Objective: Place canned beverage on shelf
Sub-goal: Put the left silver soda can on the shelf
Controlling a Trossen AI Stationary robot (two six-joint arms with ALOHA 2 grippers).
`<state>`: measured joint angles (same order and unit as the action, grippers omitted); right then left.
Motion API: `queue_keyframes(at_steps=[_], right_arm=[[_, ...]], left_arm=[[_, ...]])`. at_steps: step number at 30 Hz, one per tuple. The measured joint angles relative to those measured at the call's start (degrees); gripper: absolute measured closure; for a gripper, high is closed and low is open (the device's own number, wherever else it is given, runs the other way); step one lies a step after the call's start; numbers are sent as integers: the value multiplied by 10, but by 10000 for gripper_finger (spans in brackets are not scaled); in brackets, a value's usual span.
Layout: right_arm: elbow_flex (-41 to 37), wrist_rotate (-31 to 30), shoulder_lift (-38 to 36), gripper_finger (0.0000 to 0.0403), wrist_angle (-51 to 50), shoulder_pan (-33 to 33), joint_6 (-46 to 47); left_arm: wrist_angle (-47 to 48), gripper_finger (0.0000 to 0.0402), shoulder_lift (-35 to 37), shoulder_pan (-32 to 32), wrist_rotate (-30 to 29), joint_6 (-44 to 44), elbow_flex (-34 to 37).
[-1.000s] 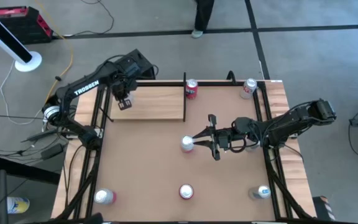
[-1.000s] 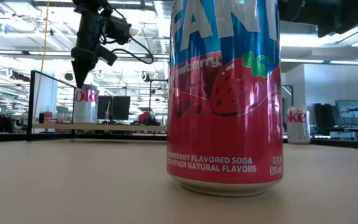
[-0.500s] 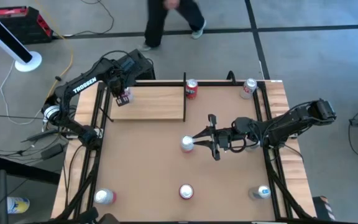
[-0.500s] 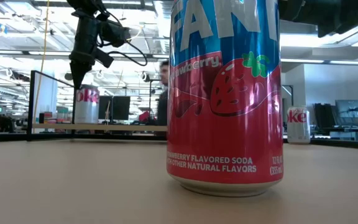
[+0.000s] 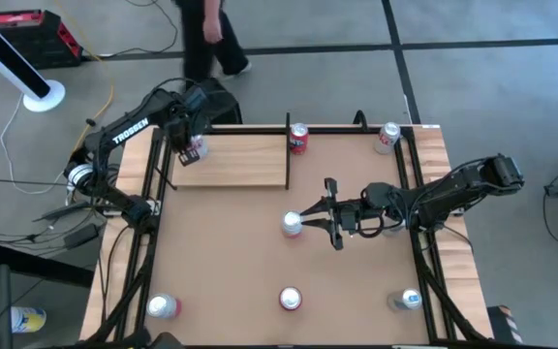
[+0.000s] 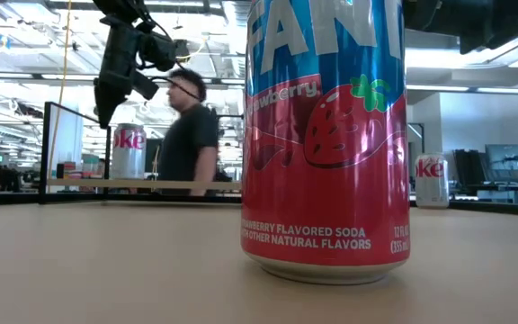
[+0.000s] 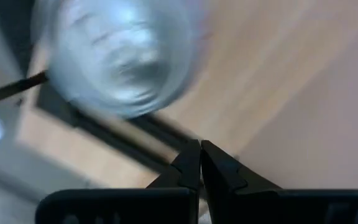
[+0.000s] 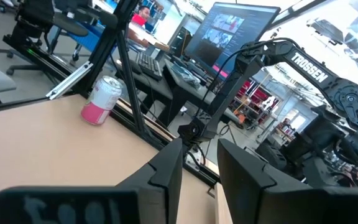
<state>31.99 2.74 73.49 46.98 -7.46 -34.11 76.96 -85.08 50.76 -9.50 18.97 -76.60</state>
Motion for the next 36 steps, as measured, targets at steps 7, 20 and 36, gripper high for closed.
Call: queue_keyframes(at_steps=[7,20,36], right_arm=[[0,0,0,275,2,1,-4],[0,0,0,275,1,0,-4],[0,0,0,275,2,0,-4]], left_arm=[[-71,401,-3,-44,22,8,0],[-127,401,-4,-46,-29,-19,0],[-152,401,-4,-11,-34,-32,0]])
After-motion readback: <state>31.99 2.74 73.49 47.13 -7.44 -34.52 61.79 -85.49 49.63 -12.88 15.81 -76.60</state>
